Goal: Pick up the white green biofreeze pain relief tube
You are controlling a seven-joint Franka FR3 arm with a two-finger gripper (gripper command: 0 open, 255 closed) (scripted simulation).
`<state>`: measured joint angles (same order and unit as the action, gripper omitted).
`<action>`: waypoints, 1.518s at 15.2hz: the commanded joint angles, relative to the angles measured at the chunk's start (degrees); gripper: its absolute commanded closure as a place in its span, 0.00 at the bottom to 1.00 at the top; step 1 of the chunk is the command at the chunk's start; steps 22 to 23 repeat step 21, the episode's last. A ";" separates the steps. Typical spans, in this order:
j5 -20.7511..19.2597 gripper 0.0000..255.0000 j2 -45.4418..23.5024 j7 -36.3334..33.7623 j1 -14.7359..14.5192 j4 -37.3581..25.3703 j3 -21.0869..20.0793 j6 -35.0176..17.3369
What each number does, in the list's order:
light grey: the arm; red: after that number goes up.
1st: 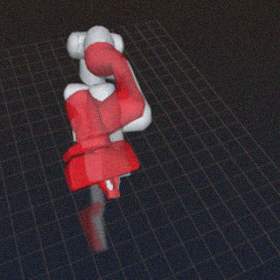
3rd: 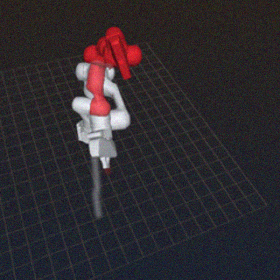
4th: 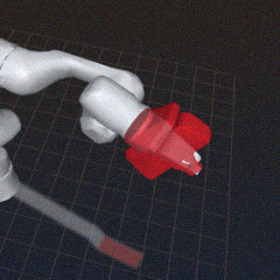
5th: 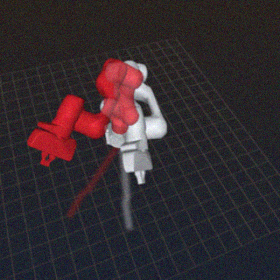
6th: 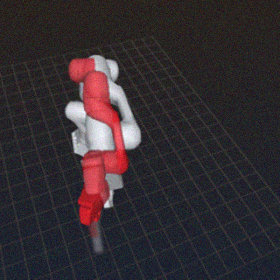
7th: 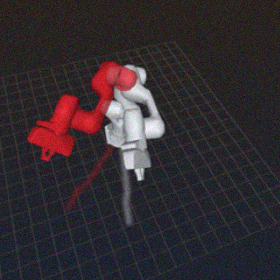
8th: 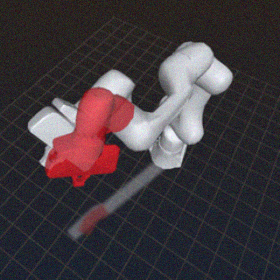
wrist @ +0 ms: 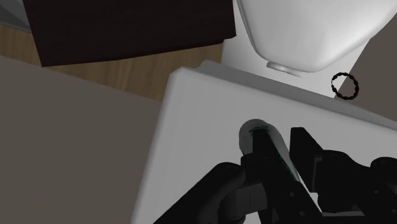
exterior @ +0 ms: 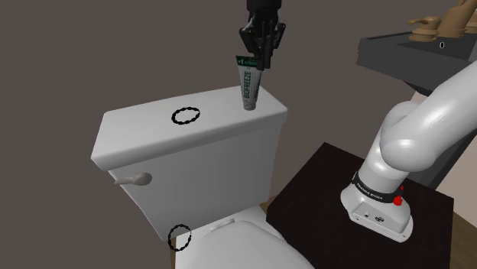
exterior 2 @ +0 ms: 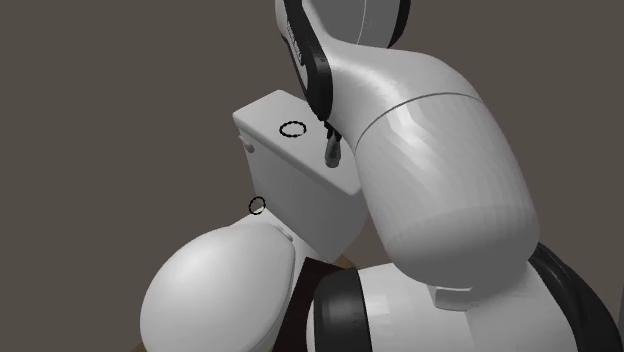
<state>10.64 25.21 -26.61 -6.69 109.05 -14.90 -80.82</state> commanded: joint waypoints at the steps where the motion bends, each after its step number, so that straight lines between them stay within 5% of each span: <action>1: 0.00 1.00 -0.03 0.00 0.00 0.04 -0.01 -0.01; 23: -0.88 1.00 -5.83 -1.99 0.41 -17.45 0.04 11.68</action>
